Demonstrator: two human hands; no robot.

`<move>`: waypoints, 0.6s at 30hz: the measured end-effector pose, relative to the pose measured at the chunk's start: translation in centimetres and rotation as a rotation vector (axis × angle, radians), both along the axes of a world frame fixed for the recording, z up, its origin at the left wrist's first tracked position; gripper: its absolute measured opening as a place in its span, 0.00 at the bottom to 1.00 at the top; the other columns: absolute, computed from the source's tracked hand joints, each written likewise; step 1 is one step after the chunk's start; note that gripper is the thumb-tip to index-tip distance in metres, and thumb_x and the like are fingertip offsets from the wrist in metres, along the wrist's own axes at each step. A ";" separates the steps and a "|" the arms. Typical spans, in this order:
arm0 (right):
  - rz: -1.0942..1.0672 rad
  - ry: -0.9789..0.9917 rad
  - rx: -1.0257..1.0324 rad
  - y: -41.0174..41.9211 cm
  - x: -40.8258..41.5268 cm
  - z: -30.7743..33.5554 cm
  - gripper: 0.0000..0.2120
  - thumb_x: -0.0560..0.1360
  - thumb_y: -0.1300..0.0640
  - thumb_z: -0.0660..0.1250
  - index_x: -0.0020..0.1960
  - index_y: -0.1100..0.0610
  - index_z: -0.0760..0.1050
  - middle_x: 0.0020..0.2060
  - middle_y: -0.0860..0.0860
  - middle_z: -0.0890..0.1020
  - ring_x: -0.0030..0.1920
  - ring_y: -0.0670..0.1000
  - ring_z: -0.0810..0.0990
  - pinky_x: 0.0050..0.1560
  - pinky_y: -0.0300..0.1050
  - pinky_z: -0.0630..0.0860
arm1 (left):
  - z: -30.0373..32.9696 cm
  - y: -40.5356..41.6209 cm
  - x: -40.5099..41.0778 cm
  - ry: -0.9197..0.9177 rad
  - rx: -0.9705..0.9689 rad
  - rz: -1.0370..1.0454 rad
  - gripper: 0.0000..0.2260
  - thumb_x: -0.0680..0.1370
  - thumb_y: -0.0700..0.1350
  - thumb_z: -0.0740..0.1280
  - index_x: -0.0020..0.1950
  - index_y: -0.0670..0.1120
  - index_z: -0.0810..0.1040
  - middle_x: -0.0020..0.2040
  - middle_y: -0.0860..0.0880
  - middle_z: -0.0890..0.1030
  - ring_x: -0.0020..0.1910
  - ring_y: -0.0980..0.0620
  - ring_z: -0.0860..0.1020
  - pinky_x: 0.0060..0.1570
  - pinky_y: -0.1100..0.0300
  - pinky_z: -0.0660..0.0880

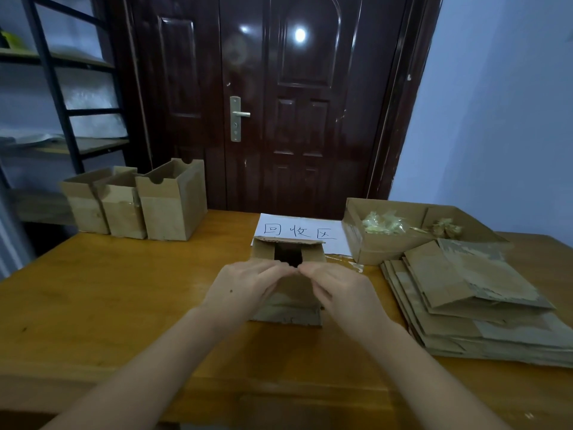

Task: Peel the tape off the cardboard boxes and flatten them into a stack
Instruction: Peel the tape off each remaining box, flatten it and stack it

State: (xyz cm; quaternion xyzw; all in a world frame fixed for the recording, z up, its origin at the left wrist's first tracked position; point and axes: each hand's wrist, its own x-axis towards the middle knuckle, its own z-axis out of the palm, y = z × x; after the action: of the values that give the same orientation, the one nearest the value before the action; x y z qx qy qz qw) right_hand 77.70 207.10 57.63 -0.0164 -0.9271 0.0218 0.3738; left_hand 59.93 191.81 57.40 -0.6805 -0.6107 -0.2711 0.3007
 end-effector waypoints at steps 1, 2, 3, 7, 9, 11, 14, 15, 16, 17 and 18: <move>-0.001 0.001 -0.012 -0.2 0.1 -0.5 0.19 0.75 0.65 0.74 0.64 0.54 0.82 0.59 0.49 0.85 0.62 0.47 0.82 0.64 0.46 0.79 | -0.6 -0.1 0.1 -0.003 0.000 -0.007 0.13 0.77 0.41 0.71 0.60 0.47 0.85 0.56 0.50 0.86 0.55 0.52 0.85 0.53 0.56 0.83; -0.006 0.008 -0.017 -0.4 0.1 -1.0 0.18 0.75 0.65 0.74 0.63 0.54 0.82 0.60 0.49 0.84 0.63 0.48 0.81 0.66 0.47 0.78 | -1.3 -0.2 0.2 -0.005 -0.002 -0.008 0.14 0.76 0.41 0.72 0.61 0.48 0.85 0.58 0.50 0.86 0.58 0.52 0.84 0.58 0.55 0.81; -0.010 0.014 -0.011 -0.5 0.2 -1.5 0.18 0.75 0.65 0.74 0.63 0.54 0.83 0.61 0.49 0.84 0.64 0.48 0.81 0.67 0.47 0.77 | -2.0 -0.3 0.3 -0.010 -0.005 -0.004 0.14 0.76 0.41 0.73 0.62 0.48 0.84 0.61 0.50 0.84 0.62 0.52 0.82 0.63 0.55 0.78; -0.018 0.023 -0.027 -0.6 0.2 -2.1 0.17 0.75 0.65 0.74 0.63 0.55 0.82 0.62 0.50 0.83 0.66 0.48 0.79 0.68 0.46 0.75 | -2.8 -0.6 0.3 -0.097 -0.061 0.018 0.15 0.83 0.51 0.65 0.68 0.50 0.81 0.69 0.53 0.79 0.71 0.58 0.73 0.73 0.58 0.67; -0.021 0.040 -0.052 -0.6 0.0 -1.8 0.17 0.75 0.66 0.74 0.62 0.55 0.83 0.61 0.50 0.83 0.66 0.49 0.80 0.68 0.47 0.76 | -1.9 -0.5 -0.2 -0.161 -0.108 0.059 0.17 0.85 0.53 0.58 0.68 0.51 0.80 0.69 0.53 0.79 0.71 0.63 0.69 0.74 0.61 0.64; -0.018 0.046 -0.065 -0.6 0.0 -1.6 0.17 0.74 0.67 0.75 0.62 0.55 0.83 0.61 0.50 0.84 0.65 0.49 0.80 0.68 0.48 0.76 | -0.7 0.0 -1.2 -0.204 -0.209 0.157 0.21 0.86 0.57 0.52 0.73 0.53 0.76 0.73 0.54 0.75 0.72 0.66 0.62 0.73 0.66 0.54; -0.015 0.022 -0.085 -0.6 0.2 -1.5 0.17 0.75 0.66 0.74 0.63 0.54 0.83 0.62 0.49 0.83 0.66 0.48 0.80 0.67 0.50 0.78 | 0.5 0.7 -3.2 -0.234 -0.407 0.252 0.29 0.84 0.66 0.49 0.82 0.55 0.60 0.81 0.59 0.55 0.76 0.68 0.44 0.72 0.69 0.38; -0.015 0.012 -0.089 -0.6 0.2 -1.5 0.18 0.76 0.66 0.74 0.63 0.54 0.82 0.62 0.49 0.83 0.66 0.48 0.79 0.66 0.51 0.78 | 0.8 1.0 -3.7 -0.233 -0.451 0.250 0.31 0.83 0.68 0.49 0.83 0.55 0.55 0.81 0.60 0.49 0.75 0.70 0.38 0.70 0.72 0.34; -0.014 0.006 -0.091 -0.6 0.2 -1.5 0.18 0.76 0.65 0.74 0.63 0.54 0.82 0.62 0.49 0.83 0.66 0.48 0.79 0.66 0.51 0.78 | 1.0 1.2 -4.1 -0.227 -0.484 0.235 0.34 0.82 0.70 0.48 0.84 0.55 0.51 0.80 0.61 0.45 0.74 0.72 0.33 0.68 0.73 0.31; -0.012 0.004 -0.091 -0.5 0.2 -1.6 0.18 0.76 0.65 0.74 0.64 0.54 0.82 0.62 0.48 0.83 0.66 0.48 0.79 0.66 0.51 0.78 | 1.2 1.4 -4.4 -0.227 -0.511 0.218 0.37 0.80 0.73 0.48 0.84 0.55 0.48 0.80 0.61 0.42 0.73 0.73 0.31 0.69 0.72 0.30; -0.008 0.009 -0.092 -0.3 0.2 -1.6 0.18 0.76 0.66 0.74 0.64 0.54 0.82 0.62 0.49 0.83 0.66 0.48 0.79 0.66 0.51 0.78 | 1.4 1.7 -4.8 -0.239 -0.535 0.207 0.40 0.79 0.75 0.47 0.84 0.56 0.45 0.81 0.61 0.40 0.74 0.72 0.30 0.70 0.70 0.30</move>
State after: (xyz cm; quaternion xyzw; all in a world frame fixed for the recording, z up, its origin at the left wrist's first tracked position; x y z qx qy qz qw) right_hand 77.88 206.76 56.05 -0.0370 -0.9234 0.0630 0.3768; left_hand 55.13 193.50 58.83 -0.6330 -0.7576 -0.1465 0.0630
